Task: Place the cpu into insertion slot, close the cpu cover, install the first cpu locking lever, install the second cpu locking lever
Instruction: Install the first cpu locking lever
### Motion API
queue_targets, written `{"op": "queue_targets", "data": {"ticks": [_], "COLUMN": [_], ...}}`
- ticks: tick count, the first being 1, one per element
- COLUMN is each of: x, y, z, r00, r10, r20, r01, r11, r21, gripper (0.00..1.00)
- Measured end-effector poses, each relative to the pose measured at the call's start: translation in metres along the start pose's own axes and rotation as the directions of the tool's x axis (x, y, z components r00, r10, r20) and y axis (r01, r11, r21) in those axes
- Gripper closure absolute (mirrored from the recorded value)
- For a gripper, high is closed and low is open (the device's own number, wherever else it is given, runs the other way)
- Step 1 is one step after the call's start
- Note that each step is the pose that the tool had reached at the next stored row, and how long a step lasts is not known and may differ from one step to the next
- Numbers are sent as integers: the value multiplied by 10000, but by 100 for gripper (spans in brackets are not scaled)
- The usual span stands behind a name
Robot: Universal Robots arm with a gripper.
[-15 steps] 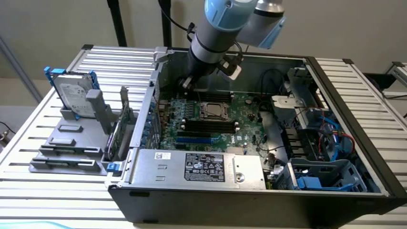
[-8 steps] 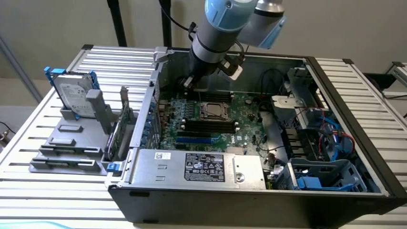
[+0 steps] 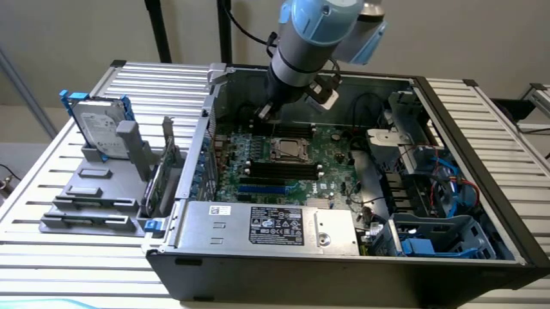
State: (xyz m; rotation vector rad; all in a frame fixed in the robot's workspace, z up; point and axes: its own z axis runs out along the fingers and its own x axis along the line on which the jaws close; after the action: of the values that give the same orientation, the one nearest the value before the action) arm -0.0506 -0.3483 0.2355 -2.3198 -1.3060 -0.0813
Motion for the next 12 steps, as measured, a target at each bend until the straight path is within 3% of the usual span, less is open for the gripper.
{"op": "queue_targets", "data": {"ticks": [4, 8, 12], "x": [86, 89, 75], "y": [143, 155, 152], "z": [-14, -7, 15], "r00": [10000, 10000, 10000], "r10": [1, 2, -22], "r20": [-10, -22, 0], "r01": [-1, -2, 22], "r11": [10000, 10000, 9999], "r21": [2, -17, -124], "gripper": [89, 89, 89]}}
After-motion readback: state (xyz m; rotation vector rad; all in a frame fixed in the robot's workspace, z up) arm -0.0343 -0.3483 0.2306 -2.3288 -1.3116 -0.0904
